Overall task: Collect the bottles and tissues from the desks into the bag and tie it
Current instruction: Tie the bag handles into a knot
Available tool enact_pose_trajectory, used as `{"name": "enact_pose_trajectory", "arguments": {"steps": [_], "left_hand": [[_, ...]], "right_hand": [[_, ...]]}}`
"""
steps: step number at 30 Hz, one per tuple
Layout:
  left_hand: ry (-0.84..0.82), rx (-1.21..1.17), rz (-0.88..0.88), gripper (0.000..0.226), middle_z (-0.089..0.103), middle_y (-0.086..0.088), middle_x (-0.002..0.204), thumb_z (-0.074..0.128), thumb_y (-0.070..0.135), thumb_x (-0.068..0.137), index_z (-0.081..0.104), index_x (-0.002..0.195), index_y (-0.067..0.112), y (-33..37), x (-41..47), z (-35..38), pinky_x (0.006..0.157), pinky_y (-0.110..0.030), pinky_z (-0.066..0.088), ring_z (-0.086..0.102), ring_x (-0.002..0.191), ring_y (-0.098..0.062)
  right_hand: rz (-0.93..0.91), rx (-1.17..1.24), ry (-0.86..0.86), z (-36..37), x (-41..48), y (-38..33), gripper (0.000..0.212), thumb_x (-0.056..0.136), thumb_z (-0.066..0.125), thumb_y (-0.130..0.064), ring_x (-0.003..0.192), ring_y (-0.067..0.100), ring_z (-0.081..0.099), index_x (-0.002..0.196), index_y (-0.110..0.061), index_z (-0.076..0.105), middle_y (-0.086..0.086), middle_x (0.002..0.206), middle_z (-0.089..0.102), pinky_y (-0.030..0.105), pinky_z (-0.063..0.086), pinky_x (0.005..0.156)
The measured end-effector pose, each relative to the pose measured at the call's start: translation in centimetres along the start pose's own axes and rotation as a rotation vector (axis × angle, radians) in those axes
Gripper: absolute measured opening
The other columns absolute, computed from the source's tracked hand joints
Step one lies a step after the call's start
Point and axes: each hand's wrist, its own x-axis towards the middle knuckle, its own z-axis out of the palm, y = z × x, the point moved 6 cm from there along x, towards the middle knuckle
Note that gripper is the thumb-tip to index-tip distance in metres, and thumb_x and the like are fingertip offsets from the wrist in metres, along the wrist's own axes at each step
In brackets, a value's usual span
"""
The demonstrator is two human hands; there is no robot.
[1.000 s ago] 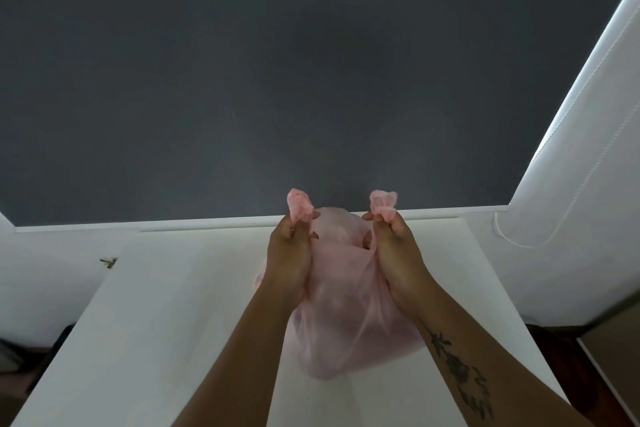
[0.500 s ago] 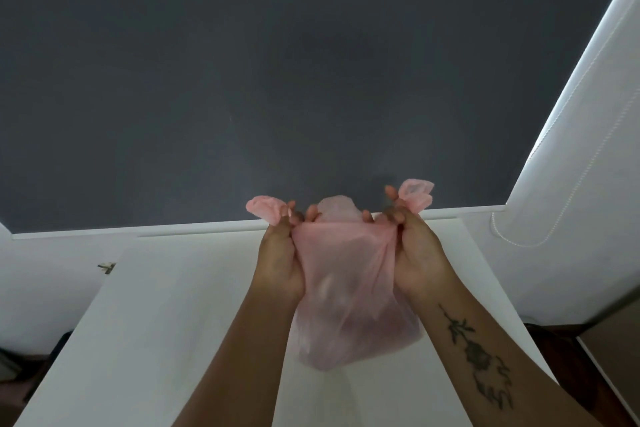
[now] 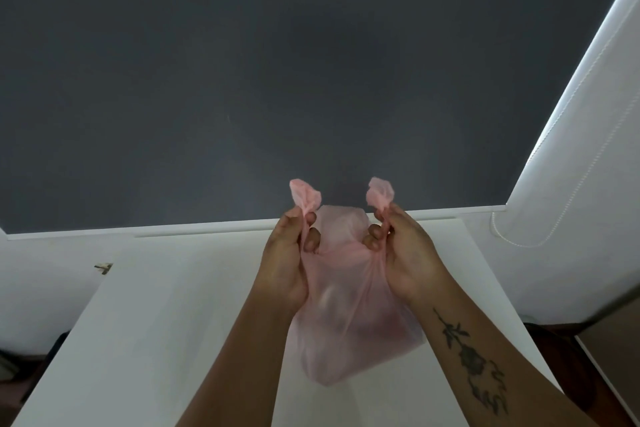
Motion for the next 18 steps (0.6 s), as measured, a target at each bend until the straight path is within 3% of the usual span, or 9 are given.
{"name": "enact_pose_trajectory", "arguments": {"steps": [3,8,12,15,18], "left_hand": [[-0.095,-0.021,0.011,0.017,0.054,0.007,0.072,0.059,0.027,0.091,0.063,0.102,0.016,0.1,0.0,0.5,0.056,-0.019,0.034,0.033,0.050,-0.007],[-0.179,0.103,-0.028,0.020,0.045,-0.001,0.054,0.063,0.028,0.083,0.066,0.088,0.009,-0.1,-0.8,1.6,0.047,-0.018,0.040,0.038,0.046,-0.008],[-0.153,0.193,-0.034,0.019,0.048,-0.002,0.056,0.065,0.024,0.088,0.066,0.101,0.010,0.1,-0.6,2.2,0.048,-0.020,0.041,0.040,0.046,-0.009],[-0.149,0.248,-0.051,0.022,0.052,-0.002,0.056,0.062,0.024,0.093,0.066,0.112,0.013,0.0,-0.4,2.6,0.050,-0.022,0.043,0.044,0.048,-0.009],[-0.208,0.263,-0.029,0.023,0.050,-0.004,0.056,0.060,0.028,0.094,0.071,0.096,0.007,0.1,-0.5,3.4,0.048,-0.021,0.041,0.042,0.048,-0.010]], "right_hand": [[-0.045,-0.009,0.025,-0.9,0.6,-0.1,0.028,0.091,0.064,-0.019,0.054,0.009,0.048,0.119,-0.013,0.063,-0.001,0.101,0.073,0.022,0.044,0.054],[-0.043,-0.119,-0.019,-0.8,0.8,-0.1,0.033,0.079,0.079,-0.025,0.063,0.016,0.050,0.104,-0.006,0.072,0.005,0.075,0.064,0.032,0.049,0.070],[-0.112,-0.235,-0.036,0.2,0.2,-0.5,0.011,0.084,0.072,-0.018,0.056,0.015,0.050,0.088,-0.008,0.073,0.008,0.065,0.059,0.026,0.046,0.056],[-0.140,-0.410,-0.058,0.7,0.1,-0.4,0.008,0.084,0.072,-0.019,0.072,0.026,0.063,0.090,-0.015,0.074,0.014,0.085,0.071,0.037,0.056,0.068],[-0.215,-0.525,-0.047,0.9,0.0,-0.7,0.003,0.083,0.070,-0.017,0.069,0.020,0.062,0.085,-0.018,0.072,0.008,0.079,0.071,0.038,0.054,0.070]]}}
